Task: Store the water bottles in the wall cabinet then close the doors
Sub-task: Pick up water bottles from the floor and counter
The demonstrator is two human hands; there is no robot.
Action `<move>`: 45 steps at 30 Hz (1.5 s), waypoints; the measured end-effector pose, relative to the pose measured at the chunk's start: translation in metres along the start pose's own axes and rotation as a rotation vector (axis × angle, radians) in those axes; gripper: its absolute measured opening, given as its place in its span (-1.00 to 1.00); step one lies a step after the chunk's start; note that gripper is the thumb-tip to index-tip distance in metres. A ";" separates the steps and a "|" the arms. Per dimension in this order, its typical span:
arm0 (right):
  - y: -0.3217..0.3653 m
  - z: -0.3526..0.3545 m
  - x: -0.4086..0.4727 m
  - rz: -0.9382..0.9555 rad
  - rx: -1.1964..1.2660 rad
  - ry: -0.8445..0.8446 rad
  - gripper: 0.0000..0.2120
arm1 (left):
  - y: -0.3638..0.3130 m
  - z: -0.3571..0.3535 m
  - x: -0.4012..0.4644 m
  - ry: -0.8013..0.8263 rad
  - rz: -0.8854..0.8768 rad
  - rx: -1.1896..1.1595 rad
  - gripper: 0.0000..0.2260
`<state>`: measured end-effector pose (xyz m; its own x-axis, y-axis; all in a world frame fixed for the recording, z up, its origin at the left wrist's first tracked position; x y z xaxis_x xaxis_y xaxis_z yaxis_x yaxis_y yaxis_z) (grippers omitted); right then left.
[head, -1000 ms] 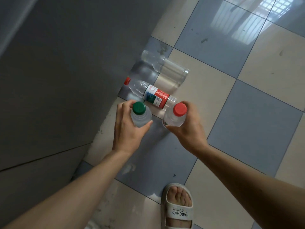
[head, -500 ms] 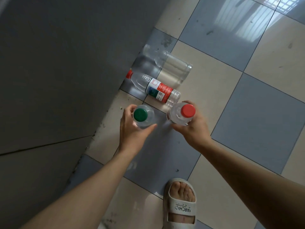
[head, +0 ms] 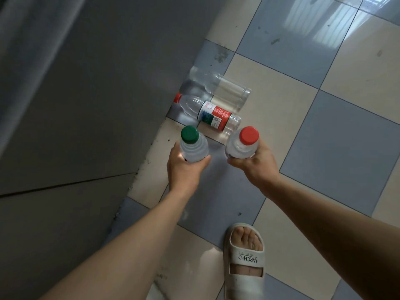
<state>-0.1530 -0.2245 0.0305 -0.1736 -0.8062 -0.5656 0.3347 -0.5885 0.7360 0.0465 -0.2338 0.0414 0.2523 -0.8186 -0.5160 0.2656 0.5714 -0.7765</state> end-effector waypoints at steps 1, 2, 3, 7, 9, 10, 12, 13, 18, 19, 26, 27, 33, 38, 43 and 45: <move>0.007 0.003 -0.006 -0.004 0.009 0.009 -0.32 | -0.006 0.005 -0.007 0.006 0.003 0.005 -0.49; 0.016 0.007 -0.012 -0.003 0.015 0.017 -0.31 | -0.014 0.010 -0.014 0.013 0.006 0.008 -0.50; 0.026 0.012 -0.019 0.002 0.015 0.023 -0.31 | -0.022 0.015 -0.021 0.021 0.009 0.011 -0.50; 0.076 0.040 -0.052 0.037 0.015 0.033 -0.32 | -0.071 0.037 -0.053 0.019 0.006 0.011 -0.56; 0.109 0.061 -0.068 0.070 0.000 0.034 -0.33 | -0.107 0.048 -0.067 0.006 -0.010 0.002 -0.60; 0.126 0.073 -0.078 0.093 -0.012 0.030 -0.35 | -0.127 0.053 -0.075 0.007 -0.026 0.000 -0.61; 0.164 0.097 -0.099 0.131 -0.018 0.012 -0.35 | -0.173 0.064 -0.092 0.012 -0.068 -0.001 -0.63; 0.183 0.109 -0.111 0.145 -0.012 -0.001 -0.34 | -0.197 0.070 -0.101 0.014 -0.089 -0.001 -0.62; 0.274 0.169 -0.180 0.202 0.025 -0.045 -0.43 | -0.320 0.106 -0.157 0.034 -0.197 0.001 -0.58; 0.294 0.180 -0.195 0.216 0.039 -0.047 -0.45 | -0.343 0.114 -0.171 0.031 -0.212 -0.008 -0.58; 0.448 0.265 -0.293 0.391 0.085 0.014 -0.40 | -0.483 0.175 -0.280 0.017 -0.316 -0.131 -0.57; 0.470 0.277 -0.307 0.422 0.063 0.022 -0.43 | -0.503 0.183 -0.298 0.024 -0.348 -0.134 -0.60; 0.614 0.320 -0.396 0.676 -0.060 0.104 -0.37 | -0.621 0.264 -0.395 -0.082 -0.543 -0.214 -0.72; 0.720 0.305 -0.468 0.843 0.034 0.264 -0.46 | -0.691 0.357 -0.458 -0.243 -0.700 -0.291 -0.62; 0.821 0.261 -0.528 0.972 0.135 0.387 -0.53 | -0.736 0.464 -0.510 -0.486 -0.776 -0.343 -0.53; 0.863 0.241 -0.557 1.022 0.153 0.431 -0.50 | -0.752 0.512 -0.530 -0.577 -0.795 -0.346 -0.51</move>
<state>0.0095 -0.2977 1.0702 0.4630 -0.8439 0.2712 0.0135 0.3127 0.9498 0.1888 -0.1994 1.0843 0.5521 -0.7469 0.3705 0.2917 -0.2432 -0.9251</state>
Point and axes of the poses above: each hand's wrist, its own x-axis towards the middle knuckle, its own z-axis out of the back of the hand, y = z × x, the point moved 4 cm from there along x, towards the middle knuckle, and after that the axes turned 6 degrees about -x, right-handed, at the moved point
